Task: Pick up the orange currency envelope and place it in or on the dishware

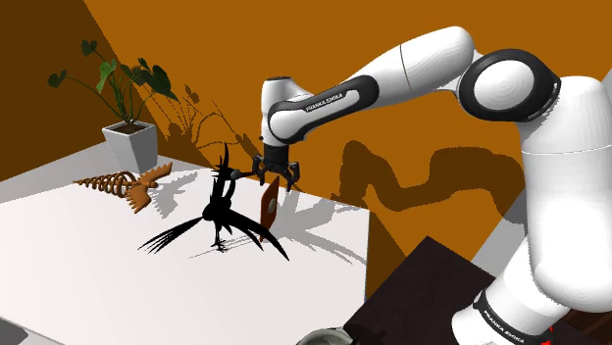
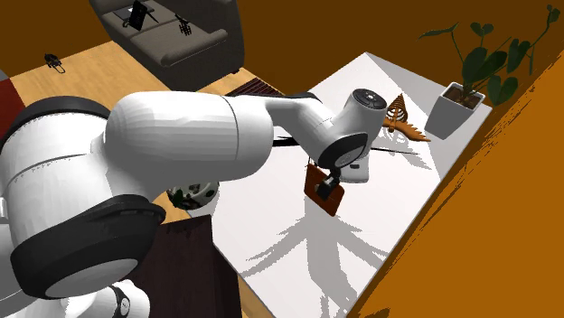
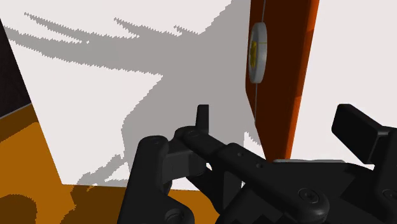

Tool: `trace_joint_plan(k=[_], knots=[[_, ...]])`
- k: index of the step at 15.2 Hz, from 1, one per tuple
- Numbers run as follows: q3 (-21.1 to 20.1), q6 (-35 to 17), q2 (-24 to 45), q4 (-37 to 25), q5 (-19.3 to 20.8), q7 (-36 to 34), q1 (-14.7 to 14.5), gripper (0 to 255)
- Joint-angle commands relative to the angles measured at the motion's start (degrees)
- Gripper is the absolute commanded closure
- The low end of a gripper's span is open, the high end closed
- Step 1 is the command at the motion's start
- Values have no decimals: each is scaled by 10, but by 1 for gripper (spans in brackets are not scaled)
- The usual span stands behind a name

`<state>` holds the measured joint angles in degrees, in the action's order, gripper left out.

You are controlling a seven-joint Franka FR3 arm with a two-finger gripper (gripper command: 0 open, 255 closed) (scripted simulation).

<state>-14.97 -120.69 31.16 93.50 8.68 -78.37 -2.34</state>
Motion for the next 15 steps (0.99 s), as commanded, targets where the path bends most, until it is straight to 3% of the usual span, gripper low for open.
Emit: trace_joint_plan(k=[1,10,15], knots=[[0,0,0,0,0,0,0,255],[0,0,0,0,0,0,0,255],[-3,30,-18,-13,-5,3,2,255]])
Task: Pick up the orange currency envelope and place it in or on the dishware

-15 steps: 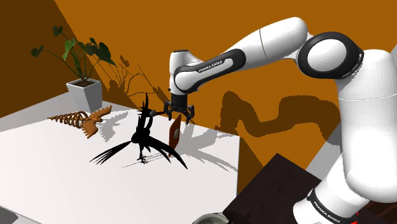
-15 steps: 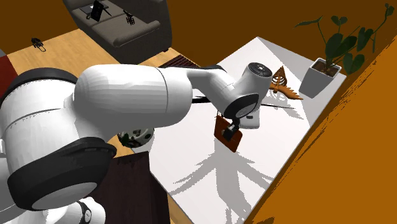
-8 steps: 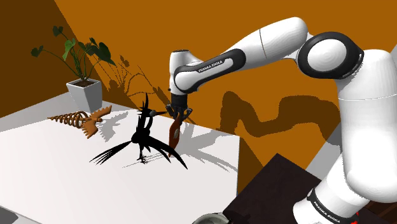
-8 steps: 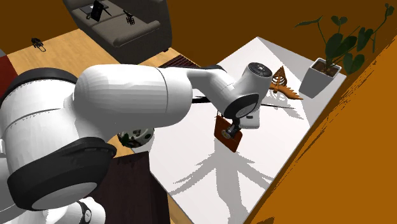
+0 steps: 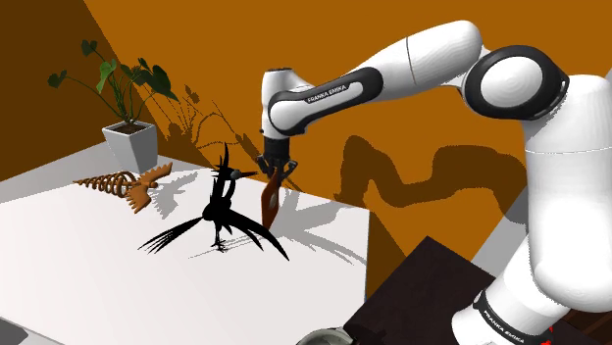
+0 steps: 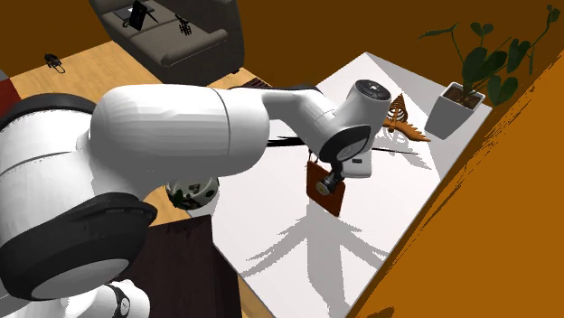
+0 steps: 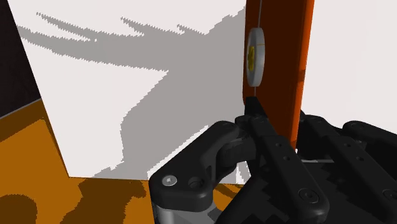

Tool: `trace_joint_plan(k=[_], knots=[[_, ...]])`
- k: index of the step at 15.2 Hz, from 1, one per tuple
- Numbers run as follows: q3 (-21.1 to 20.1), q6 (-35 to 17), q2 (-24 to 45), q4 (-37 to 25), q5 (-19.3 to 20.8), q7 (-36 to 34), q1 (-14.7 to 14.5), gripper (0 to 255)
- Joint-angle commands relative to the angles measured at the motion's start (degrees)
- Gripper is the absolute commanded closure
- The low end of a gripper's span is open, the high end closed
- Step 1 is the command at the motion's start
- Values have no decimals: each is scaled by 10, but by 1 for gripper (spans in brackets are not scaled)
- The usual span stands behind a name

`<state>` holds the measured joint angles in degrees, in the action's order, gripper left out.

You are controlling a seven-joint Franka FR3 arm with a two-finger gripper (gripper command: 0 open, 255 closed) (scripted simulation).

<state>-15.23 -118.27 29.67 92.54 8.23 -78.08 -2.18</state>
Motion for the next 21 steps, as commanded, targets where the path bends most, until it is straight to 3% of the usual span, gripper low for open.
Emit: trace_joint_plan(k=[1,21], knots=[[-1,12,-6,-6,-2,1,0,255],[-9,145,-49,-98,-17,10,1,255]])
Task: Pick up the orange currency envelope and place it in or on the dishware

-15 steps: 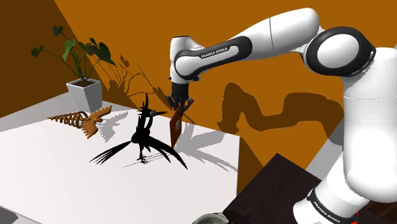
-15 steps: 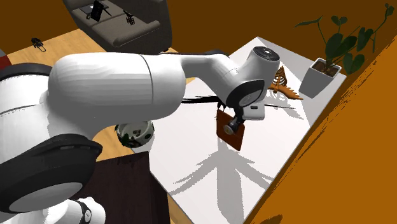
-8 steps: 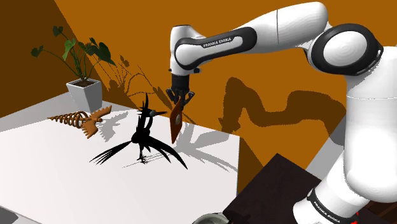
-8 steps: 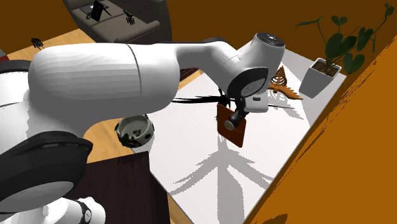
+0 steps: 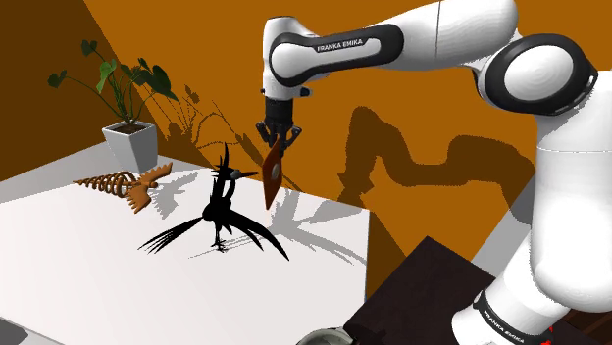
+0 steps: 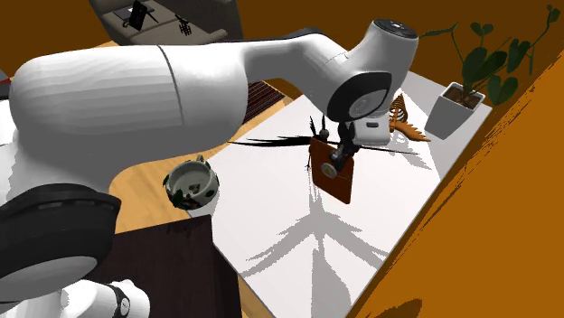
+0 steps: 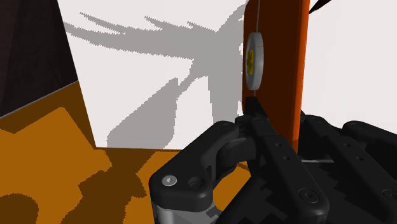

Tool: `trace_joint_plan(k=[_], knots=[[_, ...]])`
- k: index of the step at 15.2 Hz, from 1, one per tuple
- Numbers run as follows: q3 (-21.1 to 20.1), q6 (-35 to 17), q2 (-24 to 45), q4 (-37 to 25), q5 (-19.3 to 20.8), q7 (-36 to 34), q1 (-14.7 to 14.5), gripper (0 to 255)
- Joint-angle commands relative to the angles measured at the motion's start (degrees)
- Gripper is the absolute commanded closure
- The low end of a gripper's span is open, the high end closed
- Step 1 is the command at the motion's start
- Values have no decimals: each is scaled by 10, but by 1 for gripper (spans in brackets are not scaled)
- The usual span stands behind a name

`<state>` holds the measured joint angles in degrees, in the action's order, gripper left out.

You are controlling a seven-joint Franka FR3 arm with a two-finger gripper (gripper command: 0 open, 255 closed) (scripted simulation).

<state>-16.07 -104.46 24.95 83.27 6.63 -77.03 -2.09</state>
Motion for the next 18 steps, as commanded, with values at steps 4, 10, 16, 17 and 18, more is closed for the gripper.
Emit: trace_joint_plan(k=[4,10,16,17,18], knots=[[-1,36,-5,-32,-2,1,-2,255],[-12,31,-71,38,-17,-14,-4,255],[-33,5,-186,175,-51,-44,-14,255],[-36,3,-204,194,-57,-49,-16,255],[-40,1,-222,212,-63,-55,-19,255]])
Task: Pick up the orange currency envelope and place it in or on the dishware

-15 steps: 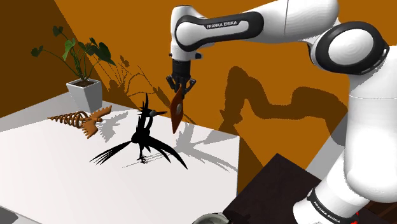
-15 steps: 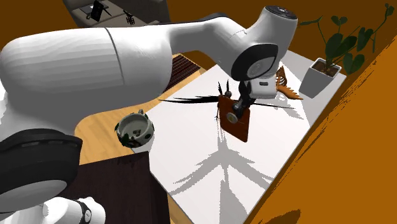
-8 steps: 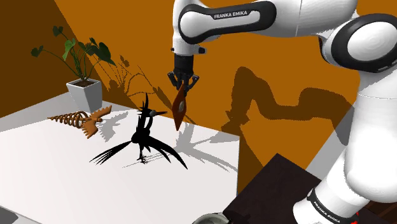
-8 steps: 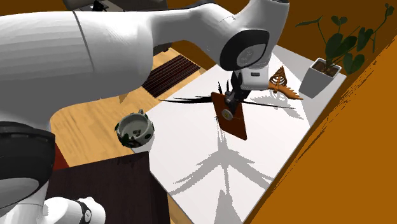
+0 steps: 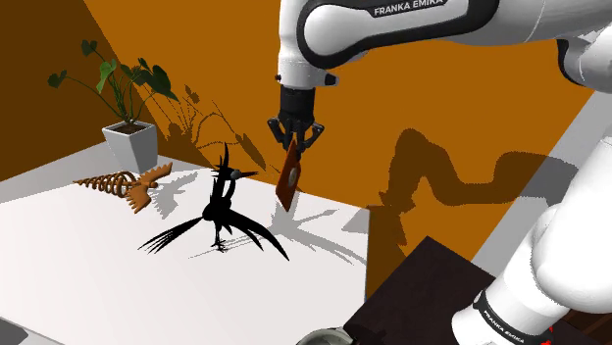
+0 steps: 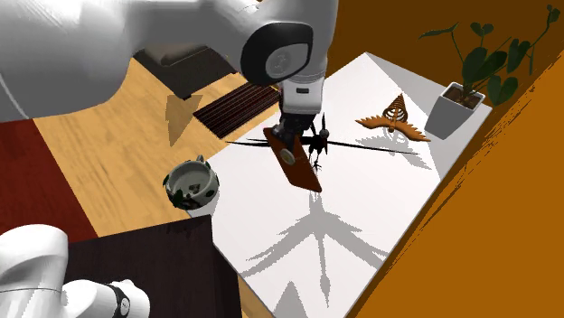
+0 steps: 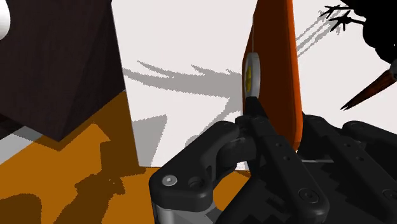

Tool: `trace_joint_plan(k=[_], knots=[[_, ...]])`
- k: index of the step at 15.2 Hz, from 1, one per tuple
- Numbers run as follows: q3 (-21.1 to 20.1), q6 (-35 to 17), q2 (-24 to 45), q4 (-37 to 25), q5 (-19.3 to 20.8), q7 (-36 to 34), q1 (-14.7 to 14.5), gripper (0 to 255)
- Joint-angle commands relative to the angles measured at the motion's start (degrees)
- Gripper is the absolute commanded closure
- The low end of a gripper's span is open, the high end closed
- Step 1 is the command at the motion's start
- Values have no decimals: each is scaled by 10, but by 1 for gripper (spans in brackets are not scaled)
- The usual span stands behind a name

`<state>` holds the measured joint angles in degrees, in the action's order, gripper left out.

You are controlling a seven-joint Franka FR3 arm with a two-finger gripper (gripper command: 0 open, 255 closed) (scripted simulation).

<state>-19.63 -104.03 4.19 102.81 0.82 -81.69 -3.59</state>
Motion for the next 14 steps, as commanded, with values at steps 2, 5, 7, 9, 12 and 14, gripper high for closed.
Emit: trace_joint_plan(k=[2,5,7,9,12,14], knots=[[-12,-5,-48,50,-18,-18,-11,255],[-23,-4,-97,95,-38,-35,-23,255],[-31,-1,-129,121,-52,-47,-32,255],[-39,3,-159,144,-66,-59,-42,255],[-52,12,-202,173,-87,-80,-59,255],[-61,19,-229,189,-102,-95,-71,255]])
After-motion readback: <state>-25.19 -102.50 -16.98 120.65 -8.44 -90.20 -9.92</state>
